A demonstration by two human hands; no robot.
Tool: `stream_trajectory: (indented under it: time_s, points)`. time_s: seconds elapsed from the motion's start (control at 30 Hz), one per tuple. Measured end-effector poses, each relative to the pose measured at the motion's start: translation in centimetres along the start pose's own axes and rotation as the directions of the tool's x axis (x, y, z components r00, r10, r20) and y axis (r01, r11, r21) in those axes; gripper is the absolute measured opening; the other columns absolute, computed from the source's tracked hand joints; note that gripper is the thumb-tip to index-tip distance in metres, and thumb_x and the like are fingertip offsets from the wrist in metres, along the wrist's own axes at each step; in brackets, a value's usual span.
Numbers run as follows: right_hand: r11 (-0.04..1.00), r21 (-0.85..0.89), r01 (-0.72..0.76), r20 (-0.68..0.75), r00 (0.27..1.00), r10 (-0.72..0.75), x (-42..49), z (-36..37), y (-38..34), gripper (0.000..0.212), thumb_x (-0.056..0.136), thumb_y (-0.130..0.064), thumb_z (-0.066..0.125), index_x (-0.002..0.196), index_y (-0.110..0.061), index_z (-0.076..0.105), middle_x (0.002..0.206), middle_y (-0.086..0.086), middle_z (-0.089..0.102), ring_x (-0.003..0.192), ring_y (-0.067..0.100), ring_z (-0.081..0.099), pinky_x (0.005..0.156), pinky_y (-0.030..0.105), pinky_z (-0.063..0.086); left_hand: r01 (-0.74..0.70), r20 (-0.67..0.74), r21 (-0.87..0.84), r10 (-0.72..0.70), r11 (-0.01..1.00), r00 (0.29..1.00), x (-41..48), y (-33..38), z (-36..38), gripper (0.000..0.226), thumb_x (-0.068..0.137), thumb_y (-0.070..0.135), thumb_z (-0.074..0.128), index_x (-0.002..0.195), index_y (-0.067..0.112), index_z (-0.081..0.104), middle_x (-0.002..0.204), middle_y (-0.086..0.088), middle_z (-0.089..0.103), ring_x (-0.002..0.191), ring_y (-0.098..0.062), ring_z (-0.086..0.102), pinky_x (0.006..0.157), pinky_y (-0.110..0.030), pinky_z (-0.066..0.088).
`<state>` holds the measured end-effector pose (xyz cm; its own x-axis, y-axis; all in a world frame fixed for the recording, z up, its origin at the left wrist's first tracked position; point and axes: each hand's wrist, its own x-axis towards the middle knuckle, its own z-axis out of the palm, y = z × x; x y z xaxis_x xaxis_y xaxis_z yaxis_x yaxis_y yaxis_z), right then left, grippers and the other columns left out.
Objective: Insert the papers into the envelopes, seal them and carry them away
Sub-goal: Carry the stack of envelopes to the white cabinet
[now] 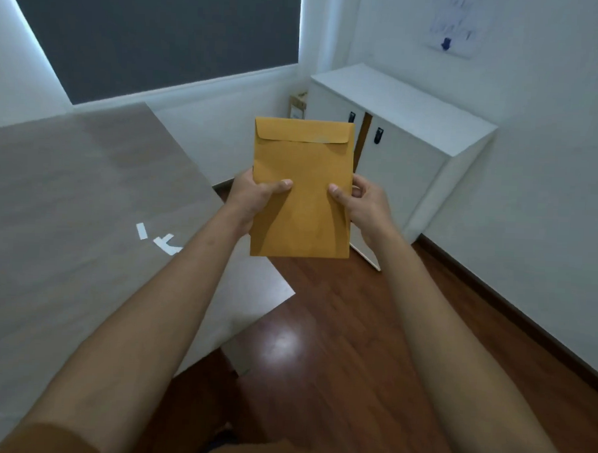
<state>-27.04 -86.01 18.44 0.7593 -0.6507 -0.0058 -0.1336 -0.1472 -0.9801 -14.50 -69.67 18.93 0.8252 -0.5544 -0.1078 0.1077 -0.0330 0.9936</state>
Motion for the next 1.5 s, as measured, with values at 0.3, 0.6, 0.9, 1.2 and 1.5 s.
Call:
stream_trajectory:
  time_s: [0.3, 0.6, 0.9, 1.2, 1.5]
  points:
    - [0.999, -0.038, 0.006, -0.242, 0.97, -0.014, 5.0, -10.5, -0.4, 0.031, 0.089, -0.028, 0.071, 0.119, -0.021, 0.067, 0.102, -0.005, 0.069, 0.097, 0.015, 0.066, 0.086, 0.036, 0.056, -0.02, 0.08, 0.017, 0.019, 1.0, 0.997, 6.5, 2.4, 12.4, 0.023, 0.085, 0.018, 0.072, 0.106, 0.023, 0.063, 0.101, 0.004, 0.068, 0.089, -0.015, 0.064, 0.065, -0.029, 0.052]
    - [0.999, 0.015, -0.037, -0.365, 0.93, 0.04, 19.0, -16.8, 0.1, 0.034, 0.084, -0.025, 0.077, 0.11, -0.017, 0.057, 0.1, 0.001, 0.065, 0.094, 0.02, 0.066, 0.083, 0.037, 0.056, -0.019, 0.135, 0.029, 0.015, 0.999, 0.991, 21.2, 4.6, 20.7, 0.018, 0.086, 0.02, 0.068, 0.103, 0.024, 0.064, 0.099, 0.004, 0.068, 0.092, -0.018, 0.064, 0.076, -0.035, 0.054]
    - [0.988, 0.112, -0.103, -0.397, 0.907, 0.14, 34.7, -20.0, 1.4, 0.037, 0.083, -0.024, 0.078, 0.109, -0.016, 0.052, 0.098, 0.0, 0.062, 0.088, 0.015, 0.064, 0.078, 0.033, 0.055, -0.005, 0.169, 0.084, -0.009, 0.996, 0.986, 37.5, 5.4, 26.4, 0.032, 0.09, 0.018, 0.065, 0.12, 0.019, 0.054, 0.104, 0.004, 0.064, 0.09, -0.014, 0.062, 0.072, -0.031, 0.052]
    - [0.947, 0.205, -0.249, -0.348, 0.885, 0.308, 46.9, -22.0, 5.5, 0.028, 0.089, -0.019, 0.067, 0.114, -0.018, 0.054, 0.112, 0.005, 0.066, 0.1, 0.021, 0.067, 0.087, 0.043, 0.057, 0.057, 0.14, 0.163, -0.08, 0.985, 0.987, 50.4, 3.4, 30.2, 0.024, 0.088, 0.018, 0.065, 0.109, 0.024, 0.055, 0.104, 0.004, 0.064, 0.093, -0.019, 0.064, 0.077, -0.037, 0.054]
    - [0.925, 0.236, -0.299, -0.346, 0.864, 0.367, 60.8, -24.9, 9.8, 0.022, 0.086, -0.013, 0.068, 0.106, -0.017, 0.058, 0.107, 0.004, 0.068, 0.096, 0.02, 0.068, 0.085, 0.048, 0.058, 0.114, 0.137, 0.222, -0.147, 0.968, 0.98, 64.1, 1.6, 35.2, 0.032, 0.085, 0.019, 0.068, 0.115, 0.022, 0.057, 0.107, -0.001, 0.065, 0.092, -0.022, 0.065, 0.077, -0.038, 0.056]
